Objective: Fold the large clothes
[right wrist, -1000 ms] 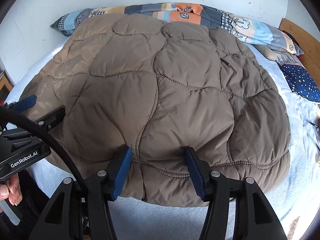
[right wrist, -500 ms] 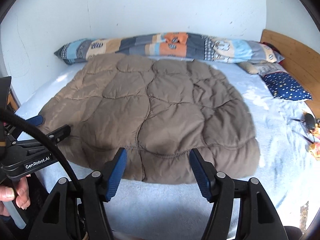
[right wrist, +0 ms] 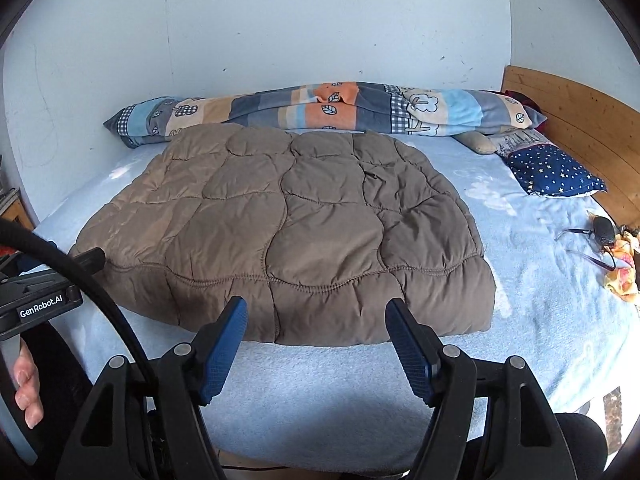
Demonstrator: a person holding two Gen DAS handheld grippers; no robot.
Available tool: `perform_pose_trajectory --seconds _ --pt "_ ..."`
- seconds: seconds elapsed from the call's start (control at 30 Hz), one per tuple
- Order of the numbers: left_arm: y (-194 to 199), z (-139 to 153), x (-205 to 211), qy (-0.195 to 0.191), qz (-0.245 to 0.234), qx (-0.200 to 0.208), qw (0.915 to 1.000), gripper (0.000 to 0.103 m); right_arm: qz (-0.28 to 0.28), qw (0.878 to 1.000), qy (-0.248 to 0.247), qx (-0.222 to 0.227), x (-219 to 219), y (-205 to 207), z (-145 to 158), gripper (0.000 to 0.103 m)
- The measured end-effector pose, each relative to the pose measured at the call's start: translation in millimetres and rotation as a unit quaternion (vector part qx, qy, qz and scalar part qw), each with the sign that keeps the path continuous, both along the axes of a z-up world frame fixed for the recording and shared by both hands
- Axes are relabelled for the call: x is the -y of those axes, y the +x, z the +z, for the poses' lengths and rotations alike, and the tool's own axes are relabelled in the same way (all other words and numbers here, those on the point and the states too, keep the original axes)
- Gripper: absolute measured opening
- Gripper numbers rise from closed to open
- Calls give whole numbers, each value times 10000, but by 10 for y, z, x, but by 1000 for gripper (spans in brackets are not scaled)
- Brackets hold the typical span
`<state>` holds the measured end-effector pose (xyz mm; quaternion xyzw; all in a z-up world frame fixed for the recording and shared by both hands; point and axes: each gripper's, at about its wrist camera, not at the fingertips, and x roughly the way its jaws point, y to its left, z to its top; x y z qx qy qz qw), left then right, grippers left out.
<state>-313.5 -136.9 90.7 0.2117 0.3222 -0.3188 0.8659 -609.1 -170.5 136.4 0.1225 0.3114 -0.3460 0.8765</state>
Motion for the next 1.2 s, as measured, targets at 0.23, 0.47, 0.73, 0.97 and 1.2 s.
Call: perform_pose_trajectory --seconds 0.23,0.47,0.73,0.97,1.2 --pt "25 -95 89 515 -59 143 9986 88 81 9999 -37 -116 -4 58 -51 76" --pt "22 -134 108 673 -2 250 9974 88 53 9999 55 -119 45 58 -75 76" --pt "13 -153 116 734 -48 263 9969 88 47 9999 62 -136 37 60 -83 76" --pt "7 -158 127 769 -63 280 9966 88 52 9998 62 -159 43 56 -87 76" --pt "11 -157 123 781 -58 293 9965 88 47 9998 72 -160 50 44 -90 76"
